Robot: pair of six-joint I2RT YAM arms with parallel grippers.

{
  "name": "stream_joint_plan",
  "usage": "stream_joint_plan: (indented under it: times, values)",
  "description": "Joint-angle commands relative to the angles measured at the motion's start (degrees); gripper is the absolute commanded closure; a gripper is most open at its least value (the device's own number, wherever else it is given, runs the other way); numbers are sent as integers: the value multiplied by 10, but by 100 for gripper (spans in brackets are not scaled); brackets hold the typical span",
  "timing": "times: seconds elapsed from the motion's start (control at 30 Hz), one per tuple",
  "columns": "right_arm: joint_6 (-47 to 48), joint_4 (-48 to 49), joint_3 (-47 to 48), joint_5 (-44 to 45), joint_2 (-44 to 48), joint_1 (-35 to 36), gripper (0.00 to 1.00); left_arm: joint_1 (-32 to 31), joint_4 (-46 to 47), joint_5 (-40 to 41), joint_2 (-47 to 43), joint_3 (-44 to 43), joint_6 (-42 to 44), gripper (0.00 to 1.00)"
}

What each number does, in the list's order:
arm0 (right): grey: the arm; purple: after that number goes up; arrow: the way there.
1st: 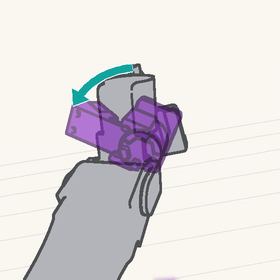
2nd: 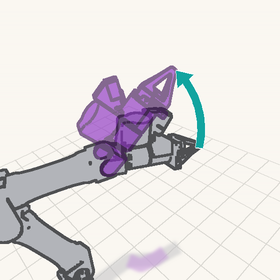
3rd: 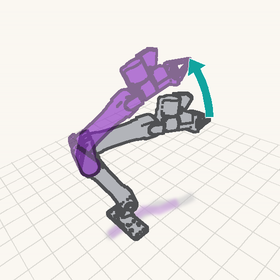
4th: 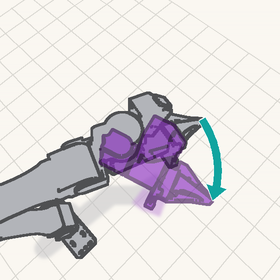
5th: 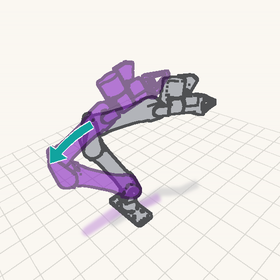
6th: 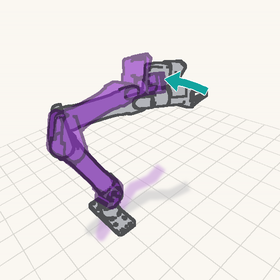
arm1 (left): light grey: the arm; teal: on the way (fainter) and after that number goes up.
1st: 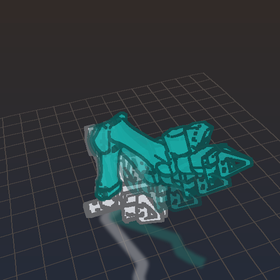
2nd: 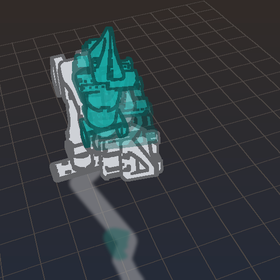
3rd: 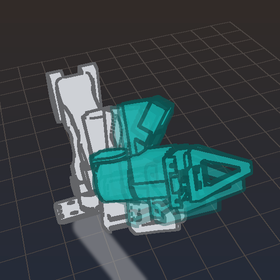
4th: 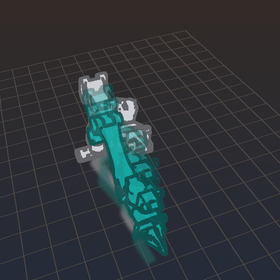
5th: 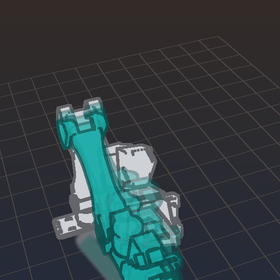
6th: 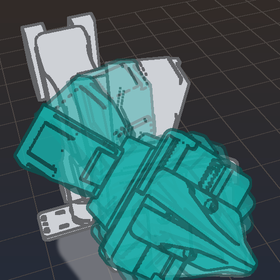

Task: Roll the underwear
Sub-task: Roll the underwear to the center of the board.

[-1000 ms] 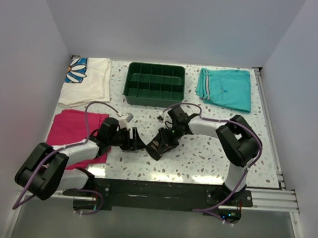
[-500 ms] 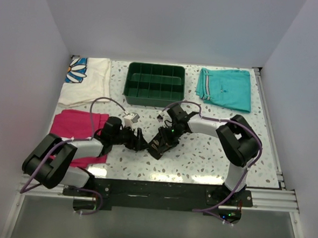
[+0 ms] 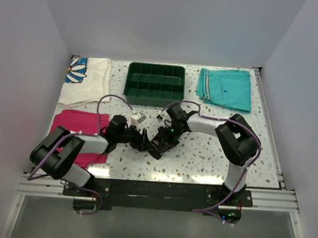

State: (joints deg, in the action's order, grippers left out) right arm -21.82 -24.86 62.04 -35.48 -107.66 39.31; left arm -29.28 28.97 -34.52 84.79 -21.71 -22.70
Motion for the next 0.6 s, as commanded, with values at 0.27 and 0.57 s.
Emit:
stream_joint_plan:
  times: [0.27, 0.57]
  values:
    - [7, 1, 7, 31, -8, -2, 80, -2, 41, -13, 59, -33, 29, 45]
    - [-2, 20, -3, 36, 12, -2, 71, -2, 72, -19, 90, -39, 20, 65]
